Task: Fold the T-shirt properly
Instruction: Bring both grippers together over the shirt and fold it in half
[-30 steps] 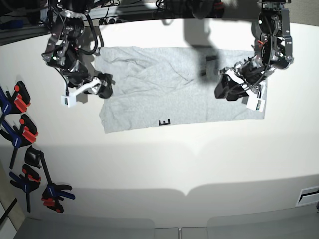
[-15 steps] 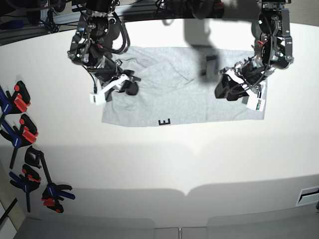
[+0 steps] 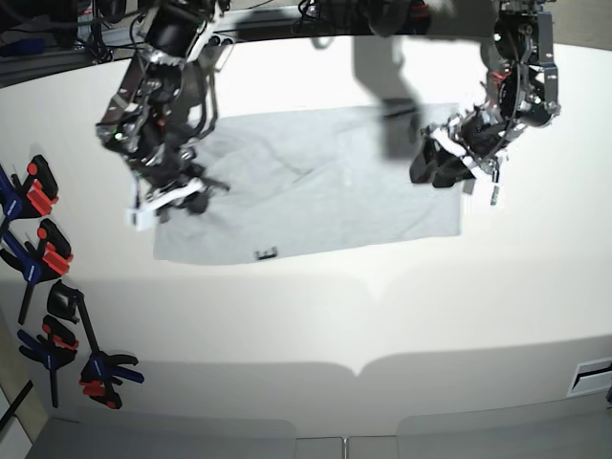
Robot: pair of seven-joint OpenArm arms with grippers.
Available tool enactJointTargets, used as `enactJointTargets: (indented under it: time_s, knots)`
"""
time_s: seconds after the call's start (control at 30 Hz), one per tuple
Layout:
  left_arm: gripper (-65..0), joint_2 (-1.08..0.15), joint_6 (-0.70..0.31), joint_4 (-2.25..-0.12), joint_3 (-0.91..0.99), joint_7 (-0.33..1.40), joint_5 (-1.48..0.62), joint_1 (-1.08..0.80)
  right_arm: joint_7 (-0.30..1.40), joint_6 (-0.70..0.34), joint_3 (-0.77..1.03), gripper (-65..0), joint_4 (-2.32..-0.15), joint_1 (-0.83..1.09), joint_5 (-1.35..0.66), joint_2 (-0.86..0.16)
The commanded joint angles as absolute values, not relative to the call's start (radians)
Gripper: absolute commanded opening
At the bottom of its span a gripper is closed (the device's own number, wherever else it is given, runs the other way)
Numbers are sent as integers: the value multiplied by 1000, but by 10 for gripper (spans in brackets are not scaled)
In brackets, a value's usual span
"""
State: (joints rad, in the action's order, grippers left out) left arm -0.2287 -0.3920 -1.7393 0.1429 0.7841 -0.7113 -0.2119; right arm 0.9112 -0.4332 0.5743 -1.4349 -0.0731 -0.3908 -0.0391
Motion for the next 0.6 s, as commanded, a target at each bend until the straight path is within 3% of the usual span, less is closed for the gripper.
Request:
enactJointTargets:
  time_s: [0.0,0.33,0.57]
  knots:
    - [-394,-210,-396,-1757,142,764,-716,-202,892,-434,587,-650,-1453,-107,-405,-50]
    - [-394,-67,-400,-1687,82,596,-289,-191,913,-437,597,-650,-1470,-155,-395,-50]
    - [-394,-69,-361,-1397,-137,545,-100,-71,968,-462,448,-650,-1584,-152,-408,-50]
